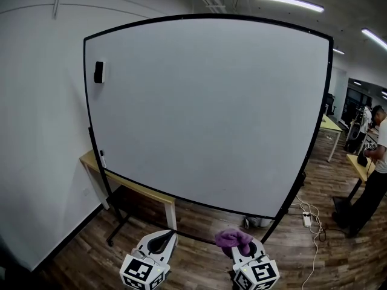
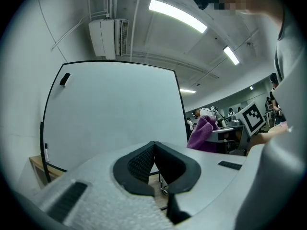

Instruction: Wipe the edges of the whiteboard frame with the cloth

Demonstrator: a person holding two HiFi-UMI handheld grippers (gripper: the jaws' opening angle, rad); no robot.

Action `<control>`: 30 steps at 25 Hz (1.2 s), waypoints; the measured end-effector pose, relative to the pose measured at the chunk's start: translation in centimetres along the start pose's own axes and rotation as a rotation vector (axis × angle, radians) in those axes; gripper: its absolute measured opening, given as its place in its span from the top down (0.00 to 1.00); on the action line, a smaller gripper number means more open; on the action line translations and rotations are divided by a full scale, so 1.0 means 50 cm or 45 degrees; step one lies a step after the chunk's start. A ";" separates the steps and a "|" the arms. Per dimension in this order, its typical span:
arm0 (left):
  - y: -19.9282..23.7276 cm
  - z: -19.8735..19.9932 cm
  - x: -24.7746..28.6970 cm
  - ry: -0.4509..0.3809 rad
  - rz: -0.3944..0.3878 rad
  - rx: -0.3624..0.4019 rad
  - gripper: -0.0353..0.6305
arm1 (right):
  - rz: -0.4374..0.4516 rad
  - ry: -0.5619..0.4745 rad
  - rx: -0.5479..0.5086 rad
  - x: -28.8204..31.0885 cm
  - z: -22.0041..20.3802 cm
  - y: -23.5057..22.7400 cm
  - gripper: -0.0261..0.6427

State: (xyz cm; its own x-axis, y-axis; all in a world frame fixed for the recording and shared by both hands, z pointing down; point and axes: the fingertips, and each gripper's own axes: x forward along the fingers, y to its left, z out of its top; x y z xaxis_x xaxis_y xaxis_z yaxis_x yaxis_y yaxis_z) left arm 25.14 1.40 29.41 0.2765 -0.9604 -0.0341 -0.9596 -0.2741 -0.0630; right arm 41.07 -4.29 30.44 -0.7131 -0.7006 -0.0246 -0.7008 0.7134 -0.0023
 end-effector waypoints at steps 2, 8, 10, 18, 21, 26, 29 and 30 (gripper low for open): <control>-0.007 0.000 -0.003 0.005 0.003 0.010 0.92 | 0.003 -0.001 -0.004 -0.008 0.003 -0.001 0.86; -0.017 -0.001 -0.011 0.007 0.014 0.007 0.92 | 0.024 0.002 -0.039 -0.018 0.006 0.011 0.86; -0.018 0.000 -0.013 0.008 0.018 0.005 0.92 | 0.026 0.003 -0.038 -0.018 0.007 0.013 0.86; -0.022 0.006 -0.018 -0.006 0.035 0.025 0.92 | 0.031 -0.015 -0.022 -0.025 0.013 0.012 0.86; -0.029 0.003 -0.017 0.011 0.018 0.011 0.92 | 0.030 -0.015 -0.013 -0.027 0.009 0.012 0.86; -0.035 0.003 -0.009 0.016 0.006 0.014 0.92 | 0.022 -0.012 -0.005 -0.029 0.006 0.005 0.86; -0.030 -0.001 -0.005 -0.013 0.007 0.034 0.92 | 0.019 -0.019 -0.001 -0.030 0.007 0.003 0.86; -0.027 -0.002 -0.004 -0.026 0.007 0.042 0.92 | 0.019 -0.022 0.001 -0.030 0.007 0.003 0.86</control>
